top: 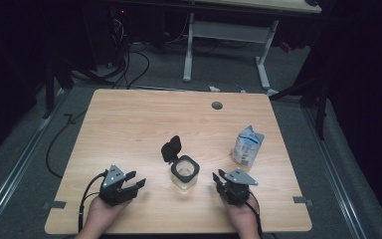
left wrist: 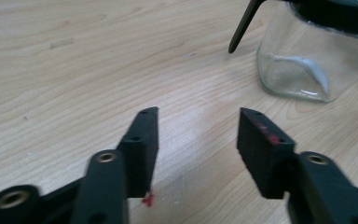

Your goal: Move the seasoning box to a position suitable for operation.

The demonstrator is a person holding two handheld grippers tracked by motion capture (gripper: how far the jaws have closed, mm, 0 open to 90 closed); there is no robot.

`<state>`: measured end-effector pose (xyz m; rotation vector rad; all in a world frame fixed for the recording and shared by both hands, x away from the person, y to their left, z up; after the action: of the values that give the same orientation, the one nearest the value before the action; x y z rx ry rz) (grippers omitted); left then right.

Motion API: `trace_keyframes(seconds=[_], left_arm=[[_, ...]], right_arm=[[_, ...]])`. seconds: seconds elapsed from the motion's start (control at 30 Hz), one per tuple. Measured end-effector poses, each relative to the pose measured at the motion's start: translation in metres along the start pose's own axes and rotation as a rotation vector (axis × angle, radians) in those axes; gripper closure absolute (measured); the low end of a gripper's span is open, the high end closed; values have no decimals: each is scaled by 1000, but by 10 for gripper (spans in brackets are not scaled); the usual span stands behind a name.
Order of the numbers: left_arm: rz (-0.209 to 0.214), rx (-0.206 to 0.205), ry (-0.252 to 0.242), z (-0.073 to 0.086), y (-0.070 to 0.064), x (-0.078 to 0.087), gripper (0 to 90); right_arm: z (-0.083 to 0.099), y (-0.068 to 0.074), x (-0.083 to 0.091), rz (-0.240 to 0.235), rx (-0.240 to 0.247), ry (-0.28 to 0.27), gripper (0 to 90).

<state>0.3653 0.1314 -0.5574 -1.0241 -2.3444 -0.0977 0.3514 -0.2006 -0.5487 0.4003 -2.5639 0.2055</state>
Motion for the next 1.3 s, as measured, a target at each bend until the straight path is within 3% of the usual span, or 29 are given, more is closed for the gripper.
trace_keyframes(seconds=[0.1, 0.13, 0.17, 0.2, 0.23, 0.3, 0.4, 0.47, 0.6, 0.67, 0.73, 0.8, 0.93, 1.3], left_arm=[[-23, 0, 9, 1, 1, -1, 388], [6, 12, 0, 1, 1, -1, 362], [70, 16, -12, 0, -1, 0, 277], [109, 17, -33, -1, -2, 1, 188], [99, 11, -39, -2, -2, 2, 191], [59, -17, -46, -3, -2, 4, 284], [42, -97, -60, -5, -7, 8, 283], [33, -121, -67, -6, -9, 9, 269], [52, -117, -34, -3, -8, 6, 220], [69, -82, 4, 0, -5, 3, 223], [63, -72, 22, 1, -3, 1, 218], [56, -78, 20, 2, -3, 1, 225], [84, -66, -4, 1, -4, 2, 260], [98, -65, 0, 1, -7, 4, 173]], right_arm=[[7, -23, 9, 52, -40, 7, 679], [9, -29, 11, 77, -42, 15, 676], [11, -34, 13, 93, -44, 23, 673], [13, -39, 15, 108, -48, 31, 670], [16, -45, 17, 126, -50, 40, 664], [17, -52, 19, 144, -58, 49, 664], [17, -58, 22, 160, -59, 53, 662], [15, -60, 23, 164, -54, 52, 660], [10, -65, 22, 167, -41, 49, 651], [8, -70, 21, 173, -50, 48, 638], [8, -75, 20, 177, -57, 45, 628], [7, -81, 20, 183, -63, 44, 615], [4, -92, 20, 182, -77, 32, 573], [-20, -107, 18, 160, -76, -26, 617]])
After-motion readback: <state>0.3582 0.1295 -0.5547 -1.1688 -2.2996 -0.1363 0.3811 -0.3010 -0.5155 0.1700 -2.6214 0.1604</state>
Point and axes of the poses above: each handheld gripper's, and its own axes: x roughly backward along the jaws, z roughly out of its underside, y roughly to its left, the point moved 6 cm from there along -x, roughly forward along the jaws, and after that the axes turned 5 degrees about z, right-handed, at the moved point
